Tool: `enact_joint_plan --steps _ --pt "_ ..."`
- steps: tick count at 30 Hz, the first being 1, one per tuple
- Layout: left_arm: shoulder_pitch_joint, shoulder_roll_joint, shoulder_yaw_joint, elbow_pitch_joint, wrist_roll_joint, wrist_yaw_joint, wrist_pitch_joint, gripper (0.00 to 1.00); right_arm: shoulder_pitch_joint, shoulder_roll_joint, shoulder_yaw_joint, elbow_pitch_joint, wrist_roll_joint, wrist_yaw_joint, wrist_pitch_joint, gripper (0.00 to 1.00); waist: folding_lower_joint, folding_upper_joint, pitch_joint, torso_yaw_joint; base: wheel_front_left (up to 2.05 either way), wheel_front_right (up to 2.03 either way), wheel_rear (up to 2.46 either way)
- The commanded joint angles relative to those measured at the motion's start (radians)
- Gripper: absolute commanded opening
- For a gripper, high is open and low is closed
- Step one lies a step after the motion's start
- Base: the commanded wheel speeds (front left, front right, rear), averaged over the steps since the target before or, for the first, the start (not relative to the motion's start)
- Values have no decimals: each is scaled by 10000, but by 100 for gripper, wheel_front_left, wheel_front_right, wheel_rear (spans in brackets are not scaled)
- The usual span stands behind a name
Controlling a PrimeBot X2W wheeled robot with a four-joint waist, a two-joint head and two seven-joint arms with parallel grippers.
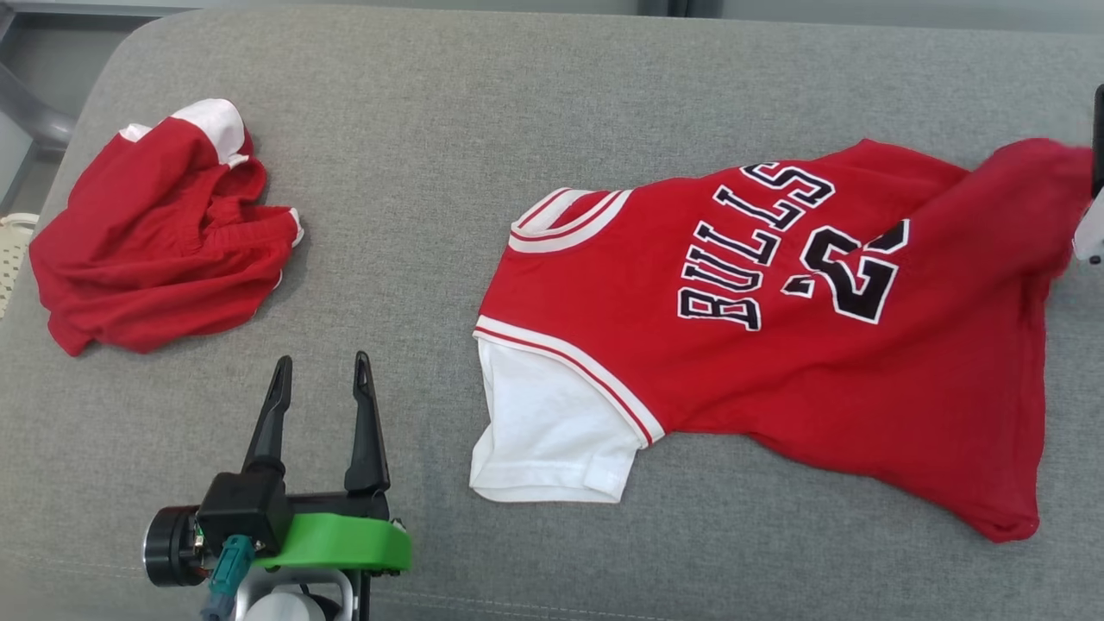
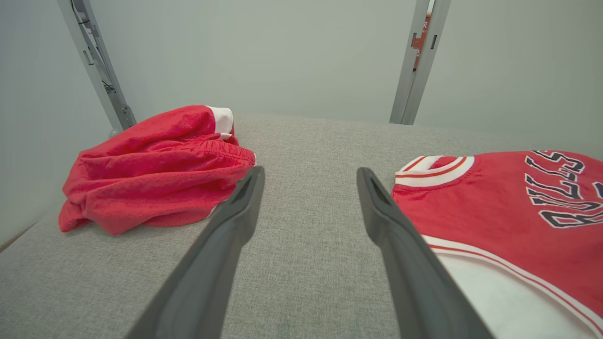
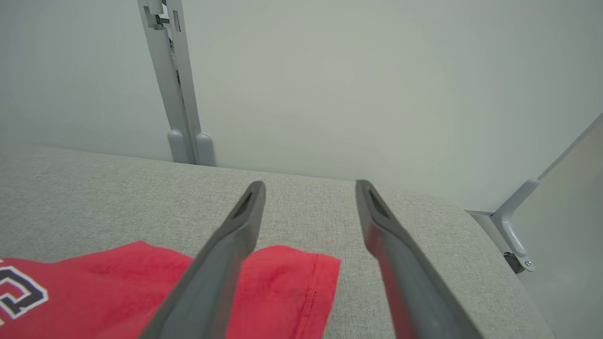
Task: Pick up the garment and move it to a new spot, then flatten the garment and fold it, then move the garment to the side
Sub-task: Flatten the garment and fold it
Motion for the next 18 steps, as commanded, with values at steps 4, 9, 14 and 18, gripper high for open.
enact_joint_plan --steps 4,9,14,18 --pt "60 11 202 57 24 -37 -7 100 586 143 -364 -873 97 -17 -45 100 0 0 -384 -325 0 0 0" --pt "276 14 489 133 219 -216 -7 100 1807 658 -830 -2577 -50 -17 -45 100 0 0 -911 -736 0 0 0" --pt "465 14 786 195 407 -414 -7 100 3181 1319 -1113 -4265 -247 -17 -41 100 0 0 -1370 -1099 0 0 0" --pt "624 14 1000 250 528 -568 -6 100 4394 1834 -1137 -5608 -330 -17 -42 100 0 0 -1651 -1364 0 0 0"
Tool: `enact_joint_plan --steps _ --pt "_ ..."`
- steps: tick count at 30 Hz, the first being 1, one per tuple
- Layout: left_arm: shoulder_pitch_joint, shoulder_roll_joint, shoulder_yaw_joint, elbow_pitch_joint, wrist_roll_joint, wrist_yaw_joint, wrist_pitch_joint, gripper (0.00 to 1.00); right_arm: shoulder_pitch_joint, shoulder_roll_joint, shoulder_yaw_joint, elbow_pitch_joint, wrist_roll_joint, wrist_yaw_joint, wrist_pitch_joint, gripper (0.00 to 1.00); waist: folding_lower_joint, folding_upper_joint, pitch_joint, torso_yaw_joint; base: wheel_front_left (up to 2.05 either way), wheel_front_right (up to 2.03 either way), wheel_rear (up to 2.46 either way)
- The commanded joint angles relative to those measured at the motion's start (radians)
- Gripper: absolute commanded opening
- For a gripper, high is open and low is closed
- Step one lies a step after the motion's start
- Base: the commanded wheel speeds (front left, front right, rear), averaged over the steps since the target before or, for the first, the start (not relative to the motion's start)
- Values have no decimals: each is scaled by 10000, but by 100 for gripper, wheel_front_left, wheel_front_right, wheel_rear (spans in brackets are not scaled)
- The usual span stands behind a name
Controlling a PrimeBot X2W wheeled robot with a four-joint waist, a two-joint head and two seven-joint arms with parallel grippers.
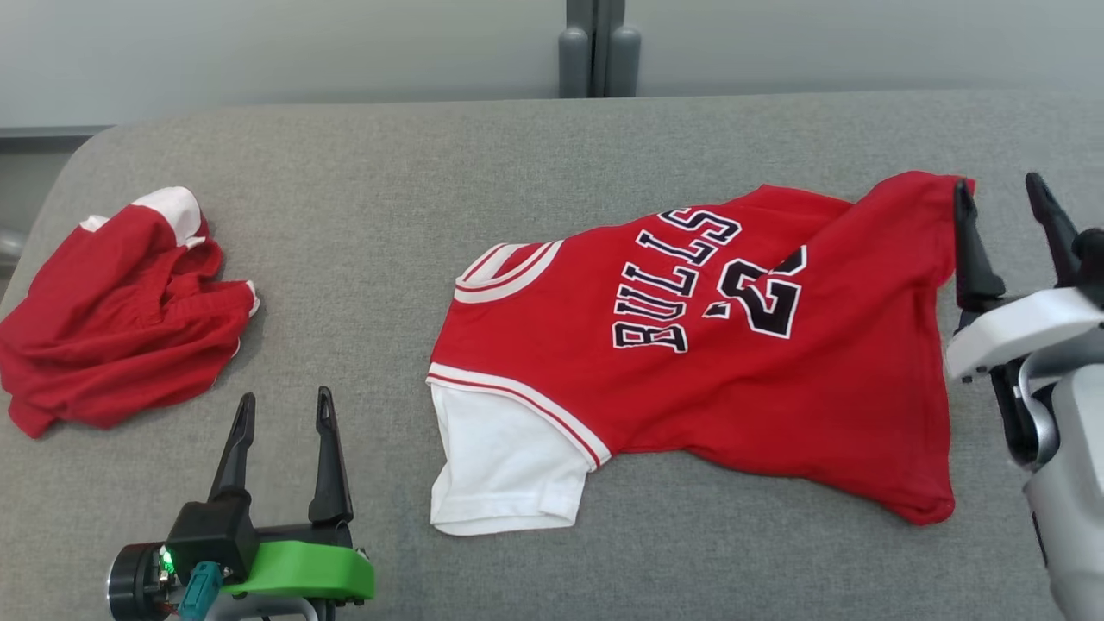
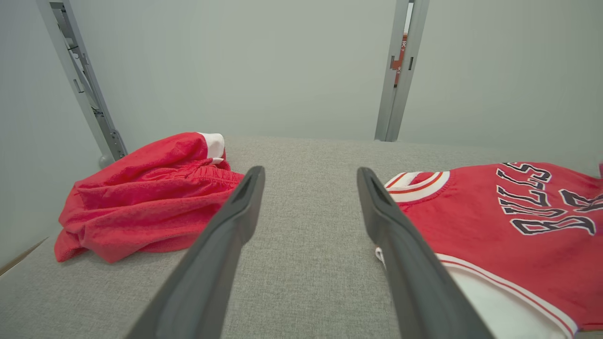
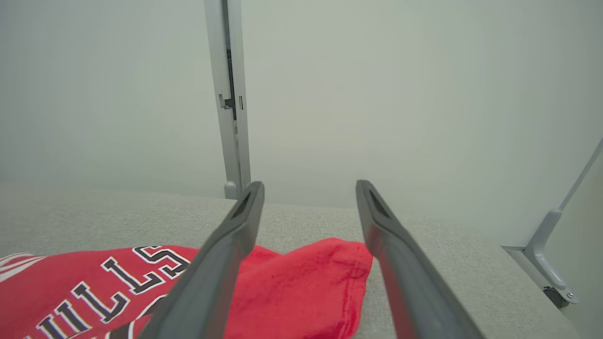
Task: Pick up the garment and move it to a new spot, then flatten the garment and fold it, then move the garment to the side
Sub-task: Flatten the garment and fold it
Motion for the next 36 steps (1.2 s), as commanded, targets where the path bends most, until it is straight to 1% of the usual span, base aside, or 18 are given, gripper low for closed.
enact_joint_plan --steps 1,8,14,19,25,36 --pt "142 18 97 -6 133 -67 -7 100 413 112 -40 -352 -22 -17 -29 100 0 -1 -373 -377 0 0 0" --pt "386 18 321 88 220 -194 -7 100 2438 699 4 -2182 -24 -18 -31 100 0 -1 -742 -671 0 0 0" --pt "485 18 431 173 255 -293 -7 100 3960 1180 -165 -3340 -64 -18 -32 100 0 -1 -986 -788 0 0 0" --pt "586 18 492 262 435 -361 -7 100 4927 1542 -235 -4094 -209 -18 -32 100 0 -1 -1151 -872 0 0 0" --pt "535 42 575 382 596 -427 -6 100 5592 1807 -167 -4752 -296 -18 -18 100 0 -1 -1259 -916 0 0 0" --pt "368 102 615 563 627 -458 -6 100 5939 2087 75 -5357 -379 -18 291 100 0 -1 -1375 -715 0 0 0"
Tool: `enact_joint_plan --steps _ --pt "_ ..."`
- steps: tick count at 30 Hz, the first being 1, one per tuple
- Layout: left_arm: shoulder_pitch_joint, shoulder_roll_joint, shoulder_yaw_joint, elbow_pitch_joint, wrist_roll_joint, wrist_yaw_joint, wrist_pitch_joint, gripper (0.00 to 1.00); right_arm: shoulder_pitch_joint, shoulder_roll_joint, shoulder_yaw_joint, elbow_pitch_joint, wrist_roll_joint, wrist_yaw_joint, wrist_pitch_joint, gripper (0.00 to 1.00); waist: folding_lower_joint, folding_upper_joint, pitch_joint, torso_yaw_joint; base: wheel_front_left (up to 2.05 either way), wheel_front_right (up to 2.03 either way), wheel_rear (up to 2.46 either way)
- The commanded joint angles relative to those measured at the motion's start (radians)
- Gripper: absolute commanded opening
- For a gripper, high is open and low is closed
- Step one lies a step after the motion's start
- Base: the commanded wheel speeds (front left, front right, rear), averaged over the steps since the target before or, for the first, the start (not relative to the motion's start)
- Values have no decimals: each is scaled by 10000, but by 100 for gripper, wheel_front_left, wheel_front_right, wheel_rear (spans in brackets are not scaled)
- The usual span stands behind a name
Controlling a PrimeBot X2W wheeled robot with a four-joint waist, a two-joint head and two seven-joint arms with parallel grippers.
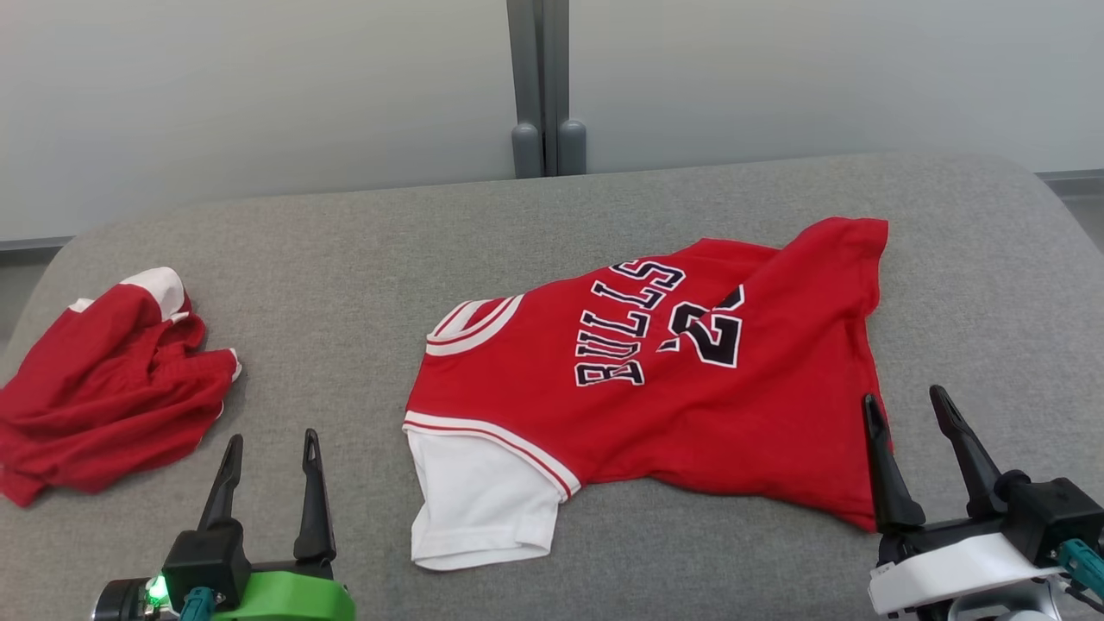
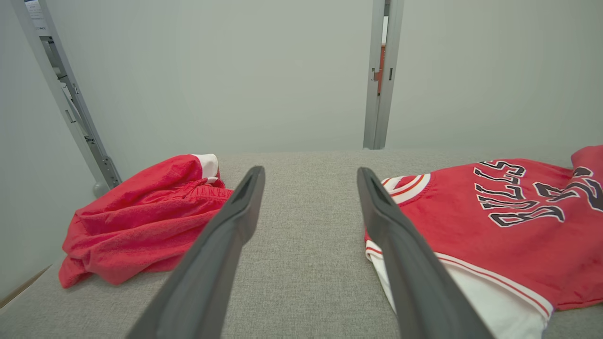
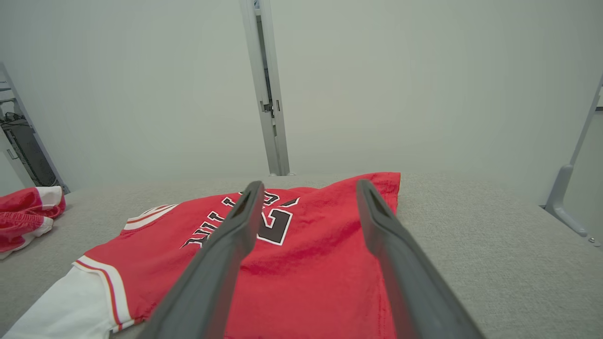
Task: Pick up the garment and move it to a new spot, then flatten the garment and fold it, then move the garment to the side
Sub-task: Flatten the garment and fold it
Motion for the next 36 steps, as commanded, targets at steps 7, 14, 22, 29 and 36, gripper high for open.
enact_joint_plan --steps 7,14,22,29,36 --pt "60 170 128 -69 -196 -144 -5 100 231 161 59 -195 -125 -18 127 100 0 0 -10 139 0 0 0" --pt "14 277 55 -63 -297 -253 -4 100 258 165 94 -200 -146 -18 240 100 0 0 -16 216 0 0 0" --pt "102 359 21 -167 -419 -210 89 100 256 168 76 -195 -208 -18 390 100 0 0 -46 228 0 0 0" --pt "152 388 -24 -183 -505 -160 110 100 290 174 98 -207 -240 -18 459 100 0 0 -51 220 0 0 0" --pt "130 406 -57 -106 -553 -95 100 100 281 148 93 -192 -270 -18 509 100 0 0 -63 215 0 0 0"
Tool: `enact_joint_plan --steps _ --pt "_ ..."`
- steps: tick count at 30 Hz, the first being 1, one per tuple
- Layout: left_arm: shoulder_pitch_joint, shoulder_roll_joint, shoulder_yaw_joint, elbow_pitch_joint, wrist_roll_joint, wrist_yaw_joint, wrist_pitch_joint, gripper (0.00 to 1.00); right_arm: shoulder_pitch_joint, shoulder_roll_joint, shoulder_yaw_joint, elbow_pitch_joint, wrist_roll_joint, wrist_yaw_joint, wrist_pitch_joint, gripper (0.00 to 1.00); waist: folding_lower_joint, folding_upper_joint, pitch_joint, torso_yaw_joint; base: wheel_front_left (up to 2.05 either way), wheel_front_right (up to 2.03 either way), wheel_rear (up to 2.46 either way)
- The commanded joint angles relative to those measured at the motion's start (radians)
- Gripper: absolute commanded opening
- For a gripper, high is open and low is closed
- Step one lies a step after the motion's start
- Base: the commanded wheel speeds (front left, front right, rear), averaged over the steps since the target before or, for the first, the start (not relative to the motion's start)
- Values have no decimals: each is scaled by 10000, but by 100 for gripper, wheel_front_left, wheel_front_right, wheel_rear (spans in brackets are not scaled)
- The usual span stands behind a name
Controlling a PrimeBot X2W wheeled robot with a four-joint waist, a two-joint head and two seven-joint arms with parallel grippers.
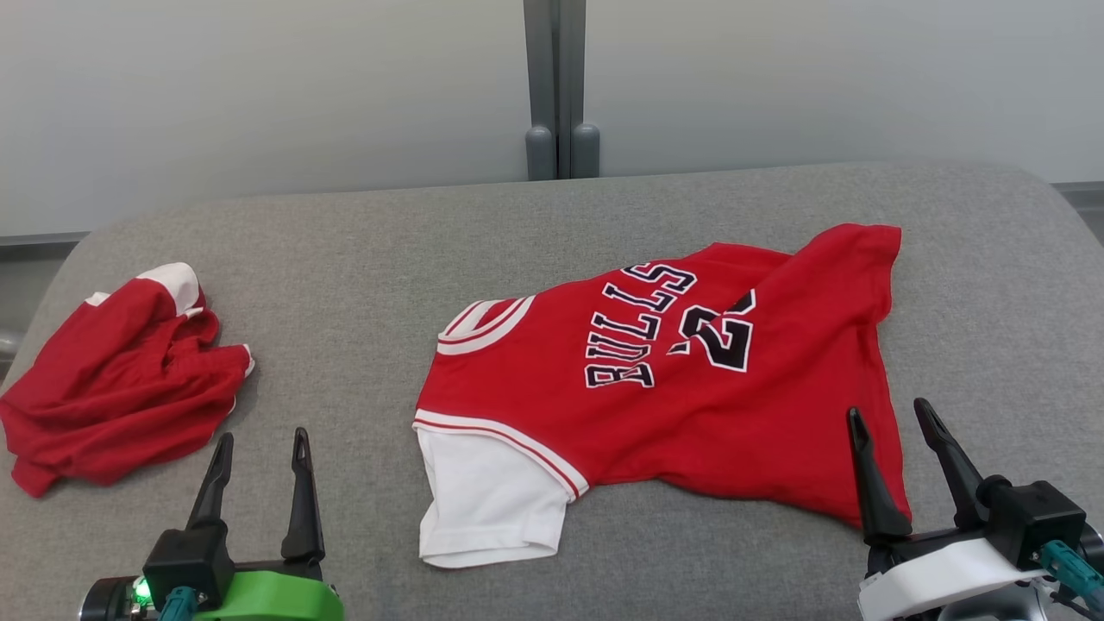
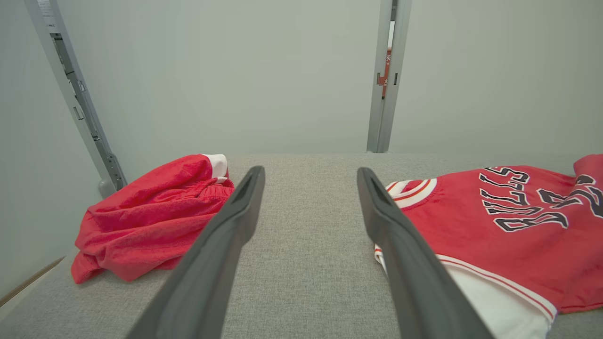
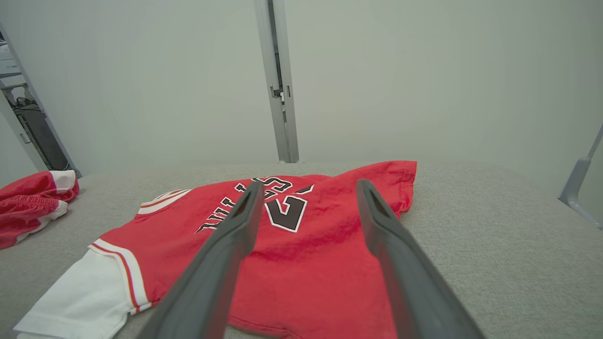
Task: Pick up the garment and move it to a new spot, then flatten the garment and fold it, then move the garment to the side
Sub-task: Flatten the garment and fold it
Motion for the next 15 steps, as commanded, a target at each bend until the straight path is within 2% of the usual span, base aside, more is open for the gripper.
enact_joint_plan --steps 1,15 --pt "117 81 -23 32 -85 57 10 100 103 -46 -3 -21 -74 -18 8 100 0 0 -8 0 0 0 0" --pt "167 156 -85 92 -133 156 -19 100 114 -64 45 -4 -107 -18 89 100 0 0 -86 -8 0 0 0"
